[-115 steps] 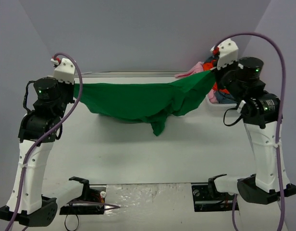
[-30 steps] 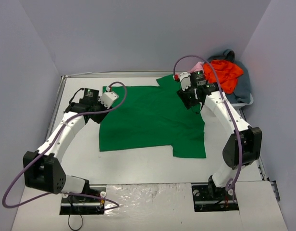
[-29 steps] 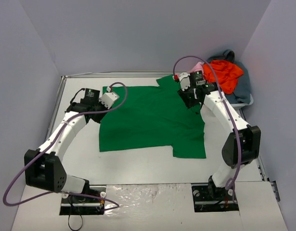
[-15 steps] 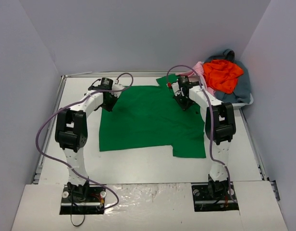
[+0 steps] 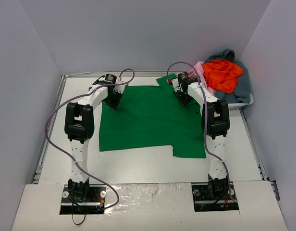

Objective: Fold and stack the t-shirts
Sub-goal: Grap the side of the flattened tshirt closest away from the robot with both arms

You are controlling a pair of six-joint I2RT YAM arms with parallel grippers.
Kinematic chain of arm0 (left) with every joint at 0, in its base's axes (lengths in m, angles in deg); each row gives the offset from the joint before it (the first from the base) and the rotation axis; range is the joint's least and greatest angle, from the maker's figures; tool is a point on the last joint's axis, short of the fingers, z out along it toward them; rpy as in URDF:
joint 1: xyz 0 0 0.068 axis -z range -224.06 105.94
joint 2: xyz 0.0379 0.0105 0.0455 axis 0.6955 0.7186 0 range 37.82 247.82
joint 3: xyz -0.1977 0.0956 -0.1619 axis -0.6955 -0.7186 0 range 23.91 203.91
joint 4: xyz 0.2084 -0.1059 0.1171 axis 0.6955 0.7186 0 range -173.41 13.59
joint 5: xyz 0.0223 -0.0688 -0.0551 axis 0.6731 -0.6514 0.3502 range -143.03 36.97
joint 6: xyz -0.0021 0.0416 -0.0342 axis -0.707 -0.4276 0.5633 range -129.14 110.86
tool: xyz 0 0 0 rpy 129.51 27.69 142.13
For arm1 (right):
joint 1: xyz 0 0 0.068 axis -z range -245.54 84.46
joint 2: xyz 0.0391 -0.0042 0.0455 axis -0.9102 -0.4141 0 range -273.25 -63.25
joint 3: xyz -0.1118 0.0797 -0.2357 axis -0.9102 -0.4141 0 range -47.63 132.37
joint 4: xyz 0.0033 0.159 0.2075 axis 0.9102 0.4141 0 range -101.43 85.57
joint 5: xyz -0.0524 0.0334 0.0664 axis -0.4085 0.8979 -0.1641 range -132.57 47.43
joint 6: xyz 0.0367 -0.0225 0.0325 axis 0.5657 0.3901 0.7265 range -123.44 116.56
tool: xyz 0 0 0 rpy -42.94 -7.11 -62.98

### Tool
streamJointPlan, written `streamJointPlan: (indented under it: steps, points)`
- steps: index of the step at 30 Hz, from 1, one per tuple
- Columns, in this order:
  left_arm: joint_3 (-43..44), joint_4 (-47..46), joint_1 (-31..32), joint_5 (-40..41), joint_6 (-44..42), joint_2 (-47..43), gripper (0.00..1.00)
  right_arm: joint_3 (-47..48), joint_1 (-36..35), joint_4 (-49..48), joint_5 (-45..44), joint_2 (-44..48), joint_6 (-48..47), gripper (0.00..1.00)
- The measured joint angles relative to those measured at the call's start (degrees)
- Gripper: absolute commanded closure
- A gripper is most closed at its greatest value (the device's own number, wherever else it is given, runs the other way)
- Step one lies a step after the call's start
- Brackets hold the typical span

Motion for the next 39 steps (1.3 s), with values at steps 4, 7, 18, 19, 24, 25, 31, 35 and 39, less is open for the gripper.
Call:
streamJointPlan:
  steps: [4, 7, 18, 19, 24, 25, 31, 35, 39]
  points:
    - [2.29, 1.95, -0.31, -0.37, 0.39, 2.43, 0.98, 3.02, 0.24, 0.7, -0.07, -3.45, -0.22, 1.0]
    - [2.82, 2.78, -0.55, -0.44, 0.57, 3.76, 0.98, 5.11, 0.2, 1.01, 0.02, -4.87, -0.26, 1.0]
    - [15.74, 8.74, -1.77, 1.16, 2.34, 11.34, 0.98, 12.41, 0.26, 3.54, -0.02, -9.2, -1.29, 1.0]
    - [17.38, 9.18, -2.16, 1.38, 2.56, 12.35, 0.98, 13.14, 0.24, 3.74, -0.02, -9.64, -1.42, 1.0]
    - [25.73, 10.6, -3.52, 3.02, 2.91, 16.98, 0.98, 19.02, 0.24, 4.31, 0.0, -13.03, -1.88, 1.0]
    - [26.64, 10.58, -3.56, 3.28, 2.91, 17.46, 0.98, 20.26, 0.24, 4.44, 0.0, -13.7, -1.92, 1.0]
    - [30.56, 10.14, -3.63, 4.87, 2.97, 19.74, 0.98, 31.71, 0.17, 4.22, -0.09, -20.48, -2.71, 1.0]
    - [35.78, 9.86, -3.63, 6.14, 2.97, 22.71, 0.98, 37.73, -0.17, 2.75, -0.96, -24.26, -3.41, 1.0]
    - [39.58, 9.35, -3.63, 7.37, 2.91, 24.94, 0.98, 38.32, -0.57, 0.68, -2.14, -25.03, -4.24, 1.0]
